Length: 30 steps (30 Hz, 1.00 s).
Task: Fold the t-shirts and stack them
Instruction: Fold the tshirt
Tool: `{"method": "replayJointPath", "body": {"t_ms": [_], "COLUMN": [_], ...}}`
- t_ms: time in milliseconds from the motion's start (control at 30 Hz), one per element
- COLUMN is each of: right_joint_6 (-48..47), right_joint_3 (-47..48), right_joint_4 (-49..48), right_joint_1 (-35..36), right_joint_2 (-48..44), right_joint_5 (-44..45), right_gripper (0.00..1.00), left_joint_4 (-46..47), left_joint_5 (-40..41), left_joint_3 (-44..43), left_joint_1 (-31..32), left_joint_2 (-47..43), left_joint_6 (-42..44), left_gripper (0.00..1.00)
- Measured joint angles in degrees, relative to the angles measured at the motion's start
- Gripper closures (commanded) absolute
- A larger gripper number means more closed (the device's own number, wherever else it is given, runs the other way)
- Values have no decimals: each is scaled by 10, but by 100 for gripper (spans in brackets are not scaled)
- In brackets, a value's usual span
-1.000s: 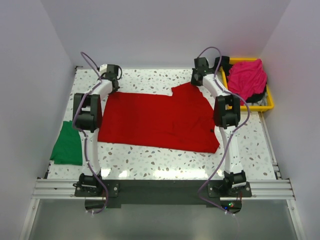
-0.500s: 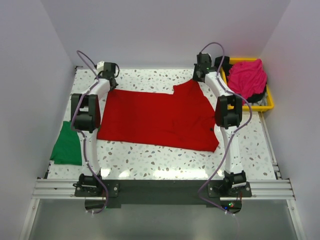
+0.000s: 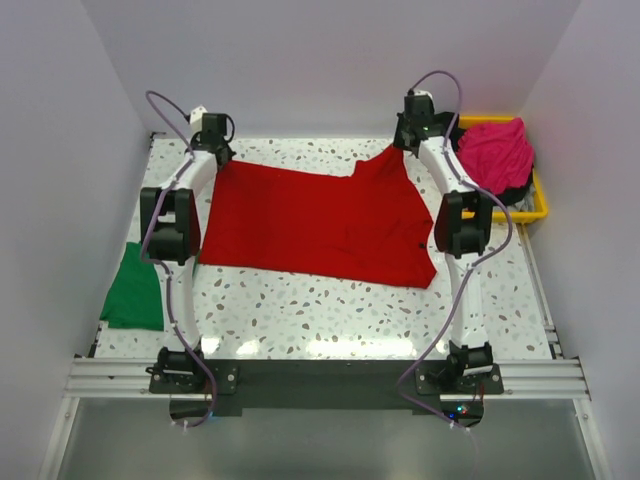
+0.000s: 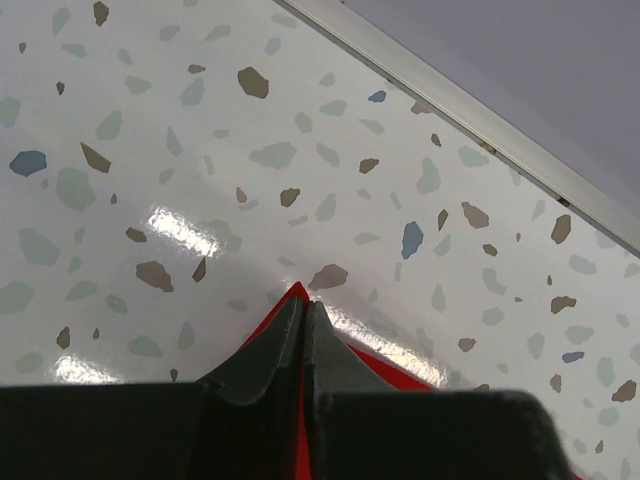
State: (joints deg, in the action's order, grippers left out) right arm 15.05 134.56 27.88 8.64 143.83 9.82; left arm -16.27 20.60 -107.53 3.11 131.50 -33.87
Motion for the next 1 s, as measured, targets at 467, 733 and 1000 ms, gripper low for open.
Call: {"method": "replayJointPath", "body": {"t_ms": [467,733,1000], "right_joint_6": [5,25,52], "right_joint_3": [-134,-259,-388], "right_joint_4": [-18,-26,-37], "right_joint_1": [-1,-1,-1], "right_joint_2": [-131,-207,-300], "right_joint_5": [2,6,5], "right_gripper": [100,100,100], "left_joint_4": [30,40,51], "left_joint_5": [-28,-40,-45], "left_joint_3": [22,111,150], "left_joint_1": [-14,-23,-24], "left_joint_2": [1,-30,-83], "left_joint_6": [-6,-20,-30], "left_gripper": [100,100,100]}}
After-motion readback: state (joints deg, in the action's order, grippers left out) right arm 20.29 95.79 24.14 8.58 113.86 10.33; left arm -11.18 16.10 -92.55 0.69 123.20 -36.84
